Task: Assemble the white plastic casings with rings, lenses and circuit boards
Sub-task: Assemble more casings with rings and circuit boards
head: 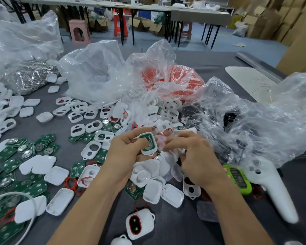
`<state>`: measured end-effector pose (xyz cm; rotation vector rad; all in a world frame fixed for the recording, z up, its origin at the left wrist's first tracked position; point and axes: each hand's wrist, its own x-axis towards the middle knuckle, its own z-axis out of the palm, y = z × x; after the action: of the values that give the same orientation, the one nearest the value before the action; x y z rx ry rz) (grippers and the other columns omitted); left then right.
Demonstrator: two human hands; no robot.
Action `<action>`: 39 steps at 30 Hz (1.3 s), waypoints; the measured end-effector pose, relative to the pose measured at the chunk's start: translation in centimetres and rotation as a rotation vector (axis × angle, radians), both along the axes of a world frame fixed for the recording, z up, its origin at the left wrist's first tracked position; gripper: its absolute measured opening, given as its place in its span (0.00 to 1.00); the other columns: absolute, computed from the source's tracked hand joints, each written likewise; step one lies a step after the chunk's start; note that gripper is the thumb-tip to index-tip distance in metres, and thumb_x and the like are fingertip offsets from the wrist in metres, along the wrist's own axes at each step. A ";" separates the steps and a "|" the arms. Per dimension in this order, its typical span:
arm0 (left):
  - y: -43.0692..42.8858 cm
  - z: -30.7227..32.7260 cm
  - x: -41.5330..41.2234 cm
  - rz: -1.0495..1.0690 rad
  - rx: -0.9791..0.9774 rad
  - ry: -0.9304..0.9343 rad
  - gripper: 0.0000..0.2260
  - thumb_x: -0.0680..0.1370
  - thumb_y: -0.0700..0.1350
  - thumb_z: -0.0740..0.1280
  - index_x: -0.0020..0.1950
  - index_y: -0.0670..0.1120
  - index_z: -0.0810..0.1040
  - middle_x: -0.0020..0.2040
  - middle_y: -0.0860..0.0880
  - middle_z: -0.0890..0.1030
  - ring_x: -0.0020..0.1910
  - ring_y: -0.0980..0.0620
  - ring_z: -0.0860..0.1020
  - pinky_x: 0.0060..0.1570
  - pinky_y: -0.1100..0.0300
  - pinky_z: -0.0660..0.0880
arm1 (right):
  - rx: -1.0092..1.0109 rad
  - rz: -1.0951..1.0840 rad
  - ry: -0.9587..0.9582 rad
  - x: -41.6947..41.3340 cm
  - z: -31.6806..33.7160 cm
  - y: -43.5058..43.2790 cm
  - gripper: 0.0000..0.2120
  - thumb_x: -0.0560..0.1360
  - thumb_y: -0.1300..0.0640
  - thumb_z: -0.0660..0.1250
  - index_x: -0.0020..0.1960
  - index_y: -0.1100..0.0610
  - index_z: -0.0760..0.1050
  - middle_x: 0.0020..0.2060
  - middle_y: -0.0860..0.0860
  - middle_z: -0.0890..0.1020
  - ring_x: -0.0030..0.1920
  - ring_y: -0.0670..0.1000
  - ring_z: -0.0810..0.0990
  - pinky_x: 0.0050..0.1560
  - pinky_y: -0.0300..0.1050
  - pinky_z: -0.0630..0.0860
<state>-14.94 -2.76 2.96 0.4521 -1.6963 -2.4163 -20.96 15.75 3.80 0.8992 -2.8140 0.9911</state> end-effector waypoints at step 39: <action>0.4 0.7 0.3 0.043 0.121 -0.014 0.16 0.82 0.35 0.60 0.51 0.45 0.88 0.39 0.44 0.85 0.38 0.48 0.78 0.34 0.61 0.80 | -0.387 -0.336 0.098 3.7 -0.3 -5.8 0.16 0.64 0.47 0.83 0.46 0.45 0.79 0.35 0.32 0.76 0.38 0.41 0.78 0.38 0.31 0.71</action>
<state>-14.66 -2.35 3.67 0.5165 -1.5344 -2.5002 -17.22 9.98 3.47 0.4045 -2.4483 1.3221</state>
